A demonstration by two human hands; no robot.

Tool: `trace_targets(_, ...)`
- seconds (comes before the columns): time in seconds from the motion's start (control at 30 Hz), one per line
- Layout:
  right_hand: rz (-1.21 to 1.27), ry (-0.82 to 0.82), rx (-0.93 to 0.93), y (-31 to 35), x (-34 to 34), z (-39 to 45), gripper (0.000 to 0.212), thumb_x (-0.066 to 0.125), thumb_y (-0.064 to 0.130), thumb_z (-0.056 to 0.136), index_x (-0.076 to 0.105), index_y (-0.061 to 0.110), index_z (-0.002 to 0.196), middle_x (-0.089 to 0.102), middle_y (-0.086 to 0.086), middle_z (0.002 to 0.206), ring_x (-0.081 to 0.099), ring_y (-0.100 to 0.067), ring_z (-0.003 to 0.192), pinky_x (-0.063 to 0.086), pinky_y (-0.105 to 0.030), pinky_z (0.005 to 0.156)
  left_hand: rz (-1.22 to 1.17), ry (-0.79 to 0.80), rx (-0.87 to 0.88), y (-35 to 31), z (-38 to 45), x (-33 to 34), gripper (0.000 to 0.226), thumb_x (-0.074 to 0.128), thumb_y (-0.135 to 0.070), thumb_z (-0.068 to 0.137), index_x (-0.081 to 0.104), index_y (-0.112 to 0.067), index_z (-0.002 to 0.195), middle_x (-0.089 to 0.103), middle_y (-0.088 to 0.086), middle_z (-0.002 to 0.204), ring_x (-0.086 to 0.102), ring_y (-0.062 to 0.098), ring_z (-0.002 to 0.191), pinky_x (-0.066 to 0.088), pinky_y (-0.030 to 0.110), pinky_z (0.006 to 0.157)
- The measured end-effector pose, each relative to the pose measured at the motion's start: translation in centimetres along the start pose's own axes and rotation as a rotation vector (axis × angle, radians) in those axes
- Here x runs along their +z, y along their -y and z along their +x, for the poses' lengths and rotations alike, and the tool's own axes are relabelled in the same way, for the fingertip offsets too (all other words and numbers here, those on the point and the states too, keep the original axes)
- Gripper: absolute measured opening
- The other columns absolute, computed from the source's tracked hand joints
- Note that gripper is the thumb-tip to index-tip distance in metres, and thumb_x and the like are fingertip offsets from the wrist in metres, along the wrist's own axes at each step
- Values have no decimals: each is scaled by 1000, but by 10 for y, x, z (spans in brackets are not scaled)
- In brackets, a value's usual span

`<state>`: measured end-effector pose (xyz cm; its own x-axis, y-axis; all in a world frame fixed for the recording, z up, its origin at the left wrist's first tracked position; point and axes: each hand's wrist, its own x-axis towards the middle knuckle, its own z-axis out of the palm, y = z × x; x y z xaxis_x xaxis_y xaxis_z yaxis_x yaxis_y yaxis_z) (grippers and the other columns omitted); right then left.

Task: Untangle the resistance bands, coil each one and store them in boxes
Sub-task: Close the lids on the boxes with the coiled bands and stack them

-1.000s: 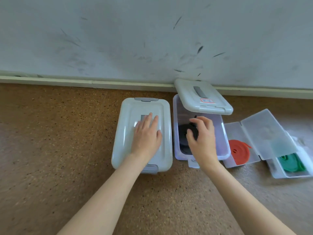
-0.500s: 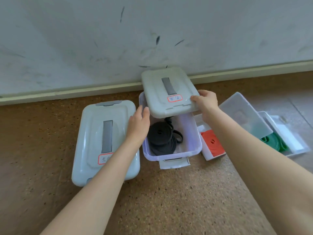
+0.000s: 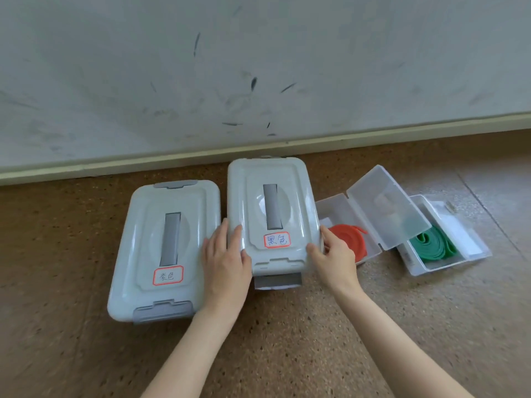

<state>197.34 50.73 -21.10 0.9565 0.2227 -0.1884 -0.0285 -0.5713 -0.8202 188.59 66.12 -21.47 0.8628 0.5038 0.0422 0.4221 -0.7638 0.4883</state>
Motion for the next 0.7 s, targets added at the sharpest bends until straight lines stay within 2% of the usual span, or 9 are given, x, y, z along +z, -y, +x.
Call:
trace_targets(0.17,-89,93,49,4,-18,2,40,54,4,85,59,17,123,62,1,98,55,-18,94,41,-28,79,-97,-39,44,7,-11,-1,41,47,-12,94,47,-14,135,28,5,153,16,22,144,4,37,116)
trace_targets(0.23,-121,144,71,1,-30,-3,41,54,4,83,60,20,121,63,1,95,58,-21,94,44,-30,78,-19,38,99,12,-8,-1,50,41,-25,97,29,-18,145,13,2,157,1,17,145,-7,34,114)
trace_targets(0.3,-237,214,49,-1,-36,-9,45,55,10,86,53,20,130,62,-5,113,57,-23,106,45,-32,84,179,135,130,16,-5,3,58,24,-40,99,-1,-23,149,-10,0,157,-13,16,144,-14,36,112)
trace_targets(0.33,-373,237,1,-2,-36,-12,51,56,16,88,43,20,137,53,-10,131,49,-26,120,42,-35,94,275,156,142,18,-4,6,60,16,-44,98,-14,-24,146,-18,1,156,-15,18,144,-15,39,112)
trace_targets(0.4,-672,273,-216,1,-33,-16,77,59,33,88,14,21,148,13,-11,156,20,-30,140,21,-39,112,360,153,152,17,-5,10,59,10,-46,97,-26,-22,137,-23,3,154,-16,20,144,-14,43,112)
trace_targets(0.47,-829,419,-509,3,-22,-22,97,62,49,81,-1,21,149,-11,-7,157,-4,-25,145,1,-37,116,373,135,158,17,-7,12,58,9,-46,97,-27,-21,135,-24,3,152,-16,20,144,-14,43,112)
trace_targets(0.53,-1030,528,-648,-5,-7,-35,111,64,51,77,-11,13,148,-22,-8,154,-18,-26,143,-9,-42,115,398,120,168,18,-8,14,59,9,-45,97,-28,-20,135,-29,3,148,-16,20,144,-15,43,111)
trace_targets(0.6,-1216,441,-708,-13,2,-43,105,65,39,81,-10,4,147,-14,-19,154,-13,-33,142,-1,-49,115,419,124,167,18,-7,14,59,9,-45,97,-29,-20,134,-32,3,145,-16,21,144,-15,43,111)
trace_targets(0.7,-1205,381,-765,-11,-3,-38,94,67,33,79,11,3,148,10,-20,155,9,-33,143,17,-48,113,427,148,168,17,-7,13,60,11,-44,98,-28,-19,136,-31,3,146,-16,21,144,-15,44,111)
